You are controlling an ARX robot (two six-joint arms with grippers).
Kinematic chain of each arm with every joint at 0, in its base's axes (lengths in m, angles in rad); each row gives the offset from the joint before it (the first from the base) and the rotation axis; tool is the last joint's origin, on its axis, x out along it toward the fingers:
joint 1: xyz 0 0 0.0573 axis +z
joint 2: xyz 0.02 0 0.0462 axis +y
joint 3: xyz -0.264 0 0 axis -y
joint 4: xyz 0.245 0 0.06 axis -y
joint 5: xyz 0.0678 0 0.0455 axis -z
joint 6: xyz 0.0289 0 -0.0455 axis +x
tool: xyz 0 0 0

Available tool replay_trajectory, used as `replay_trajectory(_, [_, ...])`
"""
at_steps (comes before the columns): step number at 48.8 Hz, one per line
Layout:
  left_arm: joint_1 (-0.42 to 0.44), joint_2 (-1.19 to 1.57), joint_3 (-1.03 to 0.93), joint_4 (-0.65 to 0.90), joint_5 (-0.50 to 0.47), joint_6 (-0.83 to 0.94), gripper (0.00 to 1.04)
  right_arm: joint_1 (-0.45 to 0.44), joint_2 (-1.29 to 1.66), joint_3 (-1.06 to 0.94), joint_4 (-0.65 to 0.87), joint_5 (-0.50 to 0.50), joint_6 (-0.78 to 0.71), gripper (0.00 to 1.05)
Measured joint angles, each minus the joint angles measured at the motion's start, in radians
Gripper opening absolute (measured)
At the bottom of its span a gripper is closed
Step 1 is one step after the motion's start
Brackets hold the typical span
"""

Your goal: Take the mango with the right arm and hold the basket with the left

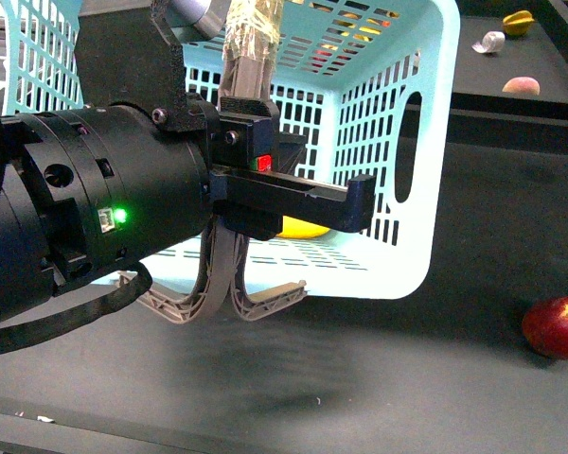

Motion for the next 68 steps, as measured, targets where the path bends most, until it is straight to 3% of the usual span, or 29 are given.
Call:
replay_trajectory(8, [0.0,0.0,0.0,0.0,-0.001,0.001,0.05,-0.002,-0.054,-0.023,-0.032,-0.002,0.0,0.02])
replay_trajectory(13, [0.0,0.0,0.0,0.0,-0.001,0.001,0.05,-0.002,-0.197,-0.022,-0.19,-0.003,0.0,0.02])
replay_trajectory(61, [0.0,0.0,0.0,0.0,0.0,-0.001,0.05,-0.002,-0.213,-0.022,-0.196,-0.003,-0.001,0.02])
replay_trajectory(68, [0.0,0.0,0.0,0.0,0.0,-0.001,0.05,-0.002,-0.213,-0.022,-0.196,-0.003,-0.002,0.29])
